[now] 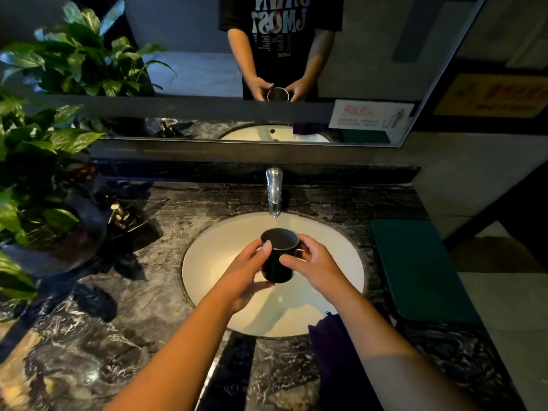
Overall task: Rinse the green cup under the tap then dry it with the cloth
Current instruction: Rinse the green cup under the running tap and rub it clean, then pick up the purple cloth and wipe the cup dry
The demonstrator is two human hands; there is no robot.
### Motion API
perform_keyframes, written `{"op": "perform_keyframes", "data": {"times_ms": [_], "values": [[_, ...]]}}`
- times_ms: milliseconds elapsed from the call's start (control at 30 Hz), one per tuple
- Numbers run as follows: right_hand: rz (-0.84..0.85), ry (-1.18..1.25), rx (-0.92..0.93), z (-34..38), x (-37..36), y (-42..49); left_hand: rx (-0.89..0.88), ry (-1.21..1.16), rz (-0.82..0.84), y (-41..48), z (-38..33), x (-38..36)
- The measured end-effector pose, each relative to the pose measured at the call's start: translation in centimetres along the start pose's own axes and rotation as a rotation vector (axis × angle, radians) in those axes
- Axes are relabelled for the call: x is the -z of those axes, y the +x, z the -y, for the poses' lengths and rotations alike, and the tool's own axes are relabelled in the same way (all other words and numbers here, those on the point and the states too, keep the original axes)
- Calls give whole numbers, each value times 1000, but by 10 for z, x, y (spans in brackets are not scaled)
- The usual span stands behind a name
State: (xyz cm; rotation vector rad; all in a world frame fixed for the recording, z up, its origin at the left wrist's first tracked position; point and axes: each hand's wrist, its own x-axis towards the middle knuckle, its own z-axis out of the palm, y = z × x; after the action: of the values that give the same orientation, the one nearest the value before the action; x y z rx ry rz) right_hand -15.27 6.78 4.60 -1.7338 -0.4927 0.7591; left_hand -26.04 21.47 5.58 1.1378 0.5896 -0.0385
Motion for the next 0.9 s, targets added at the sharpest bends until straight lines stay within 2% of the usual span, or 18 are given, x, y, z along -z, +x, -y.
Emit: {"op": "perform_keyframes", "data": {"times_ms": [100, 200, 467, 600, 733, 833, 900], "values": [[-8, 16, 28, 6, 9, -6, -93, 98, 32, 3, -3, -2], [21, 1, 20, 9, 26, -18, -112, 135, 68, 7, 0, -10], [22, 13, -94, -16, 66, -54, -42, 177, 245, 17, 30, -48], [-133, -48, -194, -49, 78, -81, 7, 122, 186, 20, 53, -45], [-325, -419, -95, -101, 62, -113, 54, 91, 113, 17, 72, -31], [-270, -721, 64, -134, 45, -133, 75, 92, 61, 9, 79, -27], [-272, -912, 47, -150, 37, -140, 86, 91, 46, 3, 83, -25]]}}
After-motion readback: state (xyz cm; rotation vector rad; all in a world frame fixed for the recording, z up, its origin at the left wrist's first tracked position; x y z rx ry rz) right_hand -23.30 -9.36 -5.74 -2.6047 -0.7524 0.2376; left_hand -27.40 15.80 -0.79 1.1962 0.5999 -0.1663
